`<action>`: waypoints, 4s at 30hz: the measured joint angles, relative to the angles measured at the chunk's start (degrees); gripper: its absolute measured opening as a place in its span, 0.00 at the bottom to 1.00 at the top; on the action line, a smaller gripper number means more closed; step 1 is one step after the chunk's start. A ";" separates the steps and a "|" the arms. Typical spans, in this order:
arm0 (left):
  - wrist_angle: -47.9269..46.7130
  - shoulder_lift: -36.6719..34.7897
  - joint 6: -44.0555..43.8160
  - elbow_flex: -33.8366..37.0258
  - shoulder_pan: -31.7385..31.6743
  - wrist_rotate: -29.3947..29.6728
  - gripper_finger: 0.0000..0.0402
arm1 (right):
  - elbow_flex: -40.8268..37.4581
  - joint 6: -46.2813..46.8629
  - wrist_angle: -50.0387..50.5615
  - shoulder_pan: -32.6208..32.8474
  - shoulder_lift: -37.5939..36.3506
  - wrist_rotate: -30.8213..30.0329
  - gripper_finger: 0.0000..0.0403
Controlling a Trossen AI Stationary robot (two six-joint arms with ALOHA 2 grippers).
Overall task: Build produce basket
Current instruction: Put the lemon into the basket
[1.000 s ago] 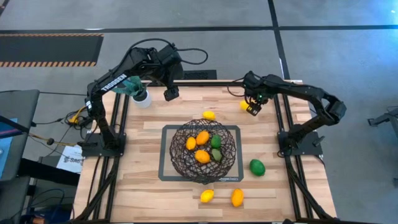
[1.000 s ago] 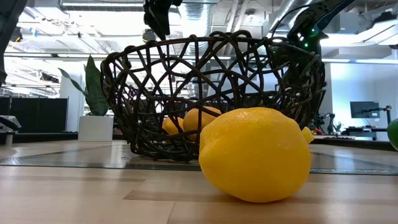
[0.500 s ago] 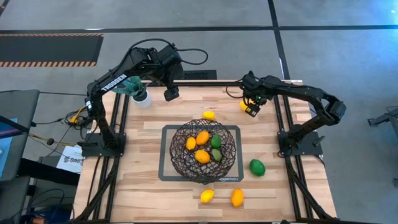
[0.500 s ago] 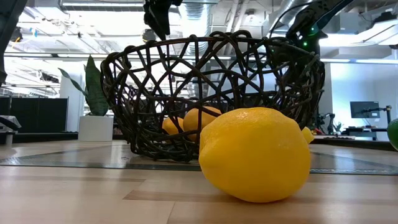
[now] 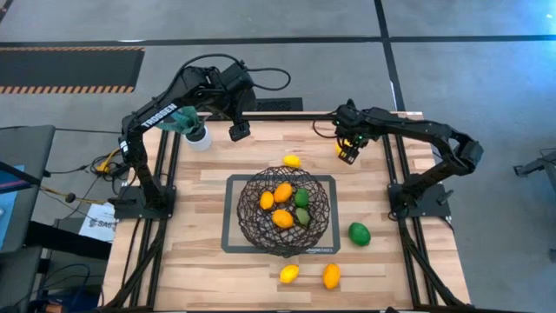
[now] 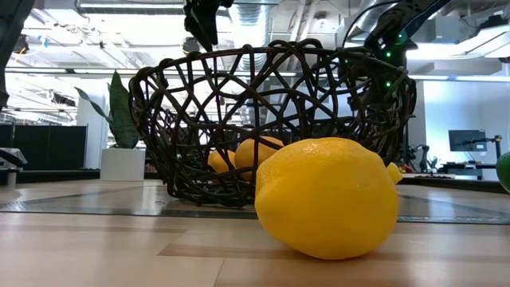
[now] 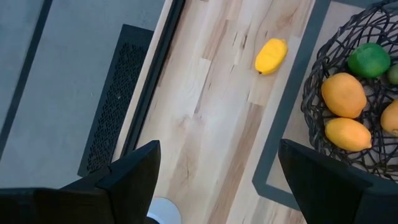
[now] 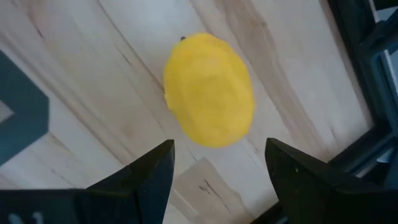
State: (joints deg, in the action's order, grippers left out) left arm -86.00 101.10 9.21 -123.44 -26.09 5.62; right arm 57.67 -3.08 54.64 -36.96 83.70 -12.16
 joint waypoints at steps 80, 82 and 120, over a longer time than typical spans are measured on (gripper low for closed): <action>-0.01 0.00 0.00 0.00 0.00 -0.02 0.77 | -0.20 -4.87 -10.04 -6.82 14.16 8.31 0.72; 0.00 0.00 0.00 0.00 0.00 -0.03 0.77 | -0.09 -3.14 -9.52 -6.53 14.16 7.25 0.72; -0.02 0.00 -0.01 -0.01 0.00 -0.02 0.77 | 3.45 -5.28 -10.18 -5.00 10.08 13.30 0.68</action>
State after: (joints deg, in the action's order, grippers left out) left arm -86.02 101.10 9.20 -123.45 -26.09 5.60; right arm 61.12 -8.36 44.46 -41.96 93.78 1.15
